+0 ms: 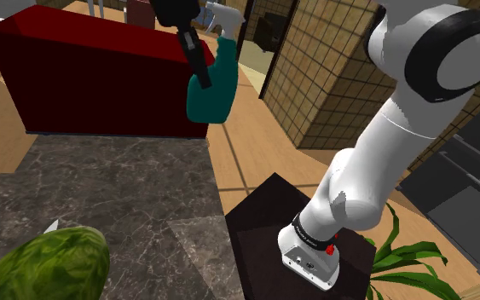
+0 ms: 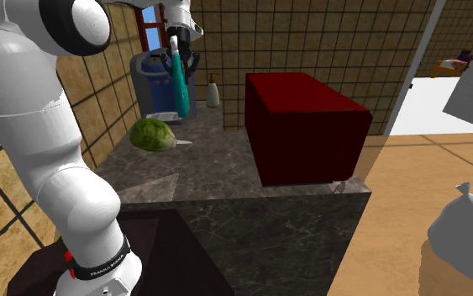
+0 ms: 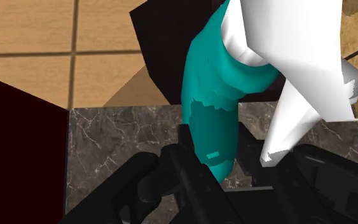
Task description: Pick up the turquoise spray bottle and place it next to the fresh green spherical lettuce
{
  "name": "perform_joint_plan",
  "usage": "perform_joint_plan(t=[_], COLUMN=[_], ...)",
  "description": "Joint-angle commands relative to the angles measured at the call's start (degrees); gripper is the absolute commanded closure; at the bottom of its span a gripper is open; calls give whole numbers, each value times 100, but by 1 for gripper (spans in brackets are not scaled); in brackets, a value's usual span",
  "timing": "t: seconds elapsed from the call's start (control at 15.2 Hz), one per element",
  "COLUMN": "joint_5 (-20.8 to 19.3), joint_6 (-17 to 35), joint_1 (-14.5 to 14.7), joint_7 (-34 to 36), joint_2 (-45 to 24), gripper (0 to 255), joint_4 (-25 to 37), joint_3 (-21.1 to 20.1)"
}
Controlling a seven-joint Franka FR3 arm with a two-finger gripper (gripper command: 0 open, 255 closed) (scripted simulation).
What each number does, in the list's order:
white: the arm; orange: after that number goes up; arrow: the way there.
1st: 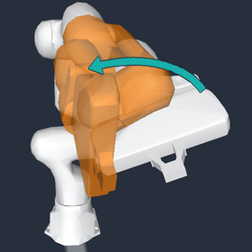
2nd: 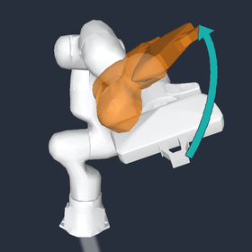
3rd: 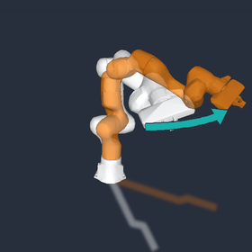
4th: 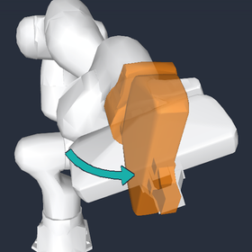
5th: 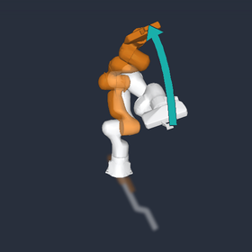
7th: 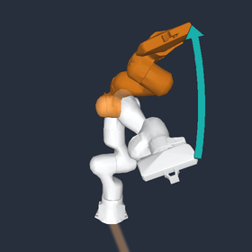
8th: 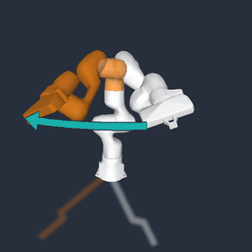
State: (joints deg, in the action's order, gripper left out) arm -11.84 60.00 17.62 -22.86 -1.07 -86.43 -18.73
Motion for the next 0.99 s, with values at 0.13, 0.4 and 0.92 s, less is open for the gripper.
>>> perform_joint_plan(t=[0.13,0.4,0.92], joint_5=[322,634,1186], joint_6=[-91,-171,-289], joint_1=[248,507,1073], joint_7=[577,1186,2528], joint_2=[164,206,-28], gripper=[255,255,255], joint_4=[-154,-178,95], joint_3=[-245,-512,-1092])
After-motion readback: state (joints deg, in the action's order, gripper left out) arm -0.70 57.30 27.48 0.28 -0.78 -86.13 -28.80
